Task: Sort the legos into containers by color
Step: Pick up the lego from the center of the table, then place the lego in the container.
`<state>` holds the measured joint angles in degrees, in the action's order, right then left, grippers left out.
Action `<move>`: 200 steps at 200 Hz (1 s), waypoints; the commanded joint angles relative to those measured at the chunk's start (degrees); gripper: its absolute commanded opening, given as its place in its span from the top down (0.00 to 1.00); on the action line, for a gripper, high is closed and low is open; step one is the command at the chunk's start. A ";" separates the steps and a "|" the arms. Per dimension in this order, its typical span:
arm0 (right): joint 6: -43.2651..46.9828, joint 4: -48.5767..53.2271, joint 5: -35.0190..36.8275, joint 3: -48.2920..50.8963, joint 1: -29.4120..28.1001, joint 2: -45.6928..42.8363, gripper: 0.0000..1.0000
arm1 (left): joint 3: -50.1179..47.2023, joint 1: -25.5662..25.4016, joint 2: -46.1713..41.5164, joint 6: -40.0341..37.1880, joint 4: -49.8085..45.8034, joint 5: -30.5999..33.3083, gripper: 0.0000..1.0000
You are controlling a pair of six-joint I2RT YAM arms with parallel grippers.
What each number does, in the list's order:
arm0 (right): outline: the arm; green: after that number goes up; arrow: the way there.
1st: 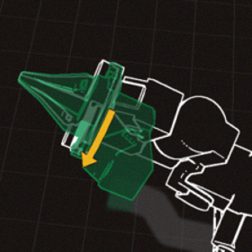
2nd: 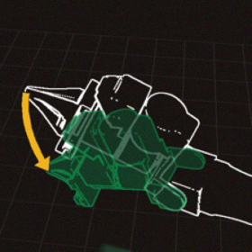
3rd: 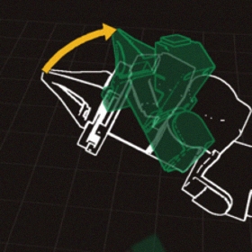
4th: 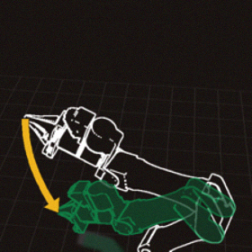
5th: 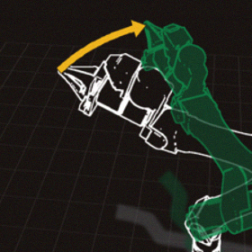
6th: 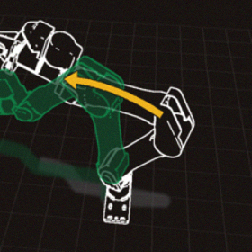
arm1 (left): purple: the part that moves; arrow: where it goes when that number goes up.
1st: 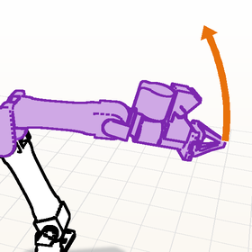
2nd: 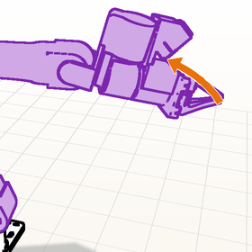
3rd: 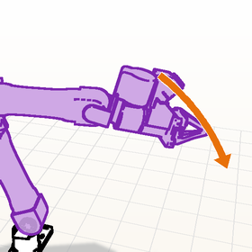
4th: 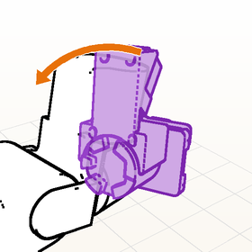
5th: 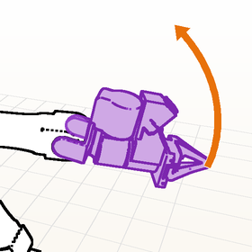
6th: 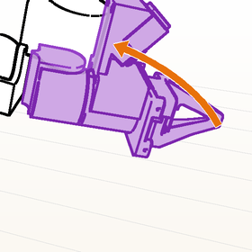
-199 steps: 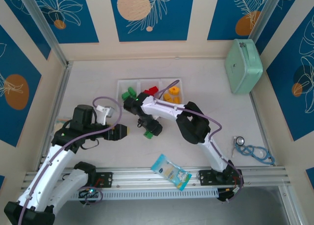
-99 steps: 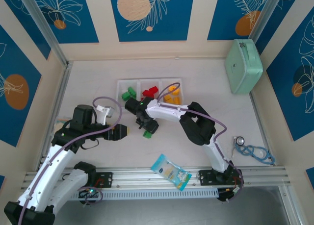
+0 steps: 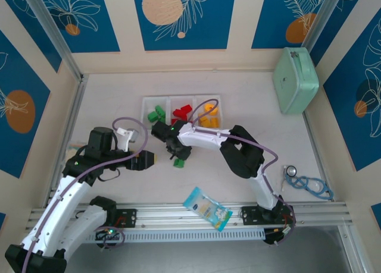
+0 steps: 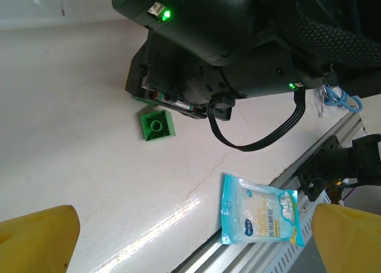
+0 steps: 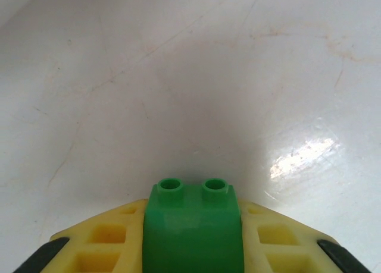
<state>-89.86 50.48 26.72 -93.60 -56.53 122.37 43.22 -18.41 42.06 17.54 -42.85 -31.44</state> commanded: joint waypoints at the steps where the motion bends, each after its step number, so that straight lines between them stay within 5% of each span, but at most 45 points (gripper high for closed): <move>1: 2.02 3.32 5.29 -0.78 -1.15 -3.14 0.86 | 0.80 -0.42 -0.36 -1.02 -0.68 0.28 0.01; 34: 3.15 5.16 13.88 -1.26 -2.44 -6.79 0.97 | 0.81 -0.39 -0.45 -0.98 -0.83 0.55 0.01; 96: 24.69 -21.17 15.68 9.05 -1.84 -17.41 1.00 | 1.17 -0.31 -3.50 -0.84 -1.62 4.16 0.01; 137: 36.59 -47.70 -4.59 15.01 3.69 -18.36 1.00 | 1.25 -0.14 -5.19 -0.71 -1.82 6.07 0.01; 200: 37.17 -44.62 -18.83 1.44 7.27 -6.92 1.00 | 1.51 0.05 -7.72 -0.49 -2.67 9.28 0.01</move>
<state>-54.52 6.98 16.53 -87.64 -49.60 112.36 43.24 -18.39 36.03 17.54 -44.29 -24.38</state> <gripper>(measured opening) 0.300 0.994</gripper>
